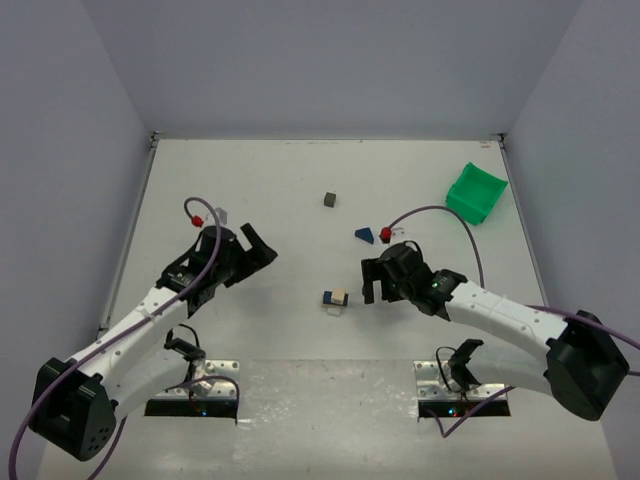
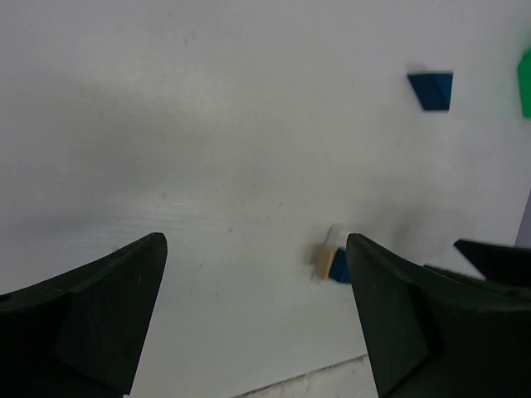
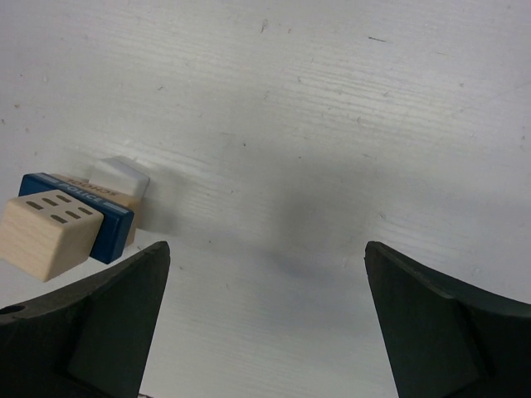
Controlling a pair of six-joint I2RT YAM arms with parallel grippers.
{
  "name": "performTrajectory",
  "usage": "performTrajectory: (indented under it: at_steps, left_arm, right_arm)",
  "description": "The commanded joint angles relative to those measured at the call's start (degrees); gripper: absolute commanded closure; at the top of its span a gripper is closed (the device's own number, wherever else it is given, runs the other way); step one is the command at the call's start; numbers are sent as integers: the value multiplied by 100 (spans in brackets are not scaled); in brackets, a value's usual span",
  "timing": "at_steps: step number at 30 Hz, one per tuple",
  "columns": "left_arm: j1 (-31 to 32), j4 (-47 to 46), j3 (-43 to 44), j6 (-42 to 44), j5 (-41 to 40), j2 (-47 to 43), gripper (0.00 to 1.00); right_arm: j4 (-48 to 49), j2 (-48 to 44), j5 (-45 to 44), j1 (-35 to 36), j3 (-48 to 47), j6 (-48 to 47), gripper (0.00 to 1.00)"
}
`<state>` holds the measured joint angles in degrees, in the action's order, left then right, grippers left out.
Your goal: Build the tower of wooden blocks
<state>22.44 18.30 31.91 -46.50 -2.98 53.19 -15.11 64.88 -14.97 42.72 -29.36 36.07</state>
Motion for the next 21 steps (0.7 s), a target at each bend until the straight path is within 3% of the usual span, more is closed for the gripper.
performTrajectory:
  at_steps: [1,3,4,11,12,19,21]
  left_arm:
    - [605,185,-556,-195,864,-473,15]
    - [761,255,-662,-175,856,-521,20]
    - [793,275,-695,-135,874,-491,27]
    - [973,29,-738,258,951,314,96]
    - [994,-143,-708,308,1033,507,100]
    - [1274,-1159,-313,552,1264,1577,100]
    - [1398,-1226,-134,614,1225,1812,100]
  right_arm:
    - [214,-377,-52,-14,214,58,1]
    - [247,-473,85,-16,270,37,1]
    - [276,-499,129,-18,298,19,1]
    - [450,-412,413,-3,326,-135,1]
    - [506,-350,487,-1,329,-163,1]
    - [671,91,808,0,251,-242,1]
    - [674,150,742,-7,253,-178,5]
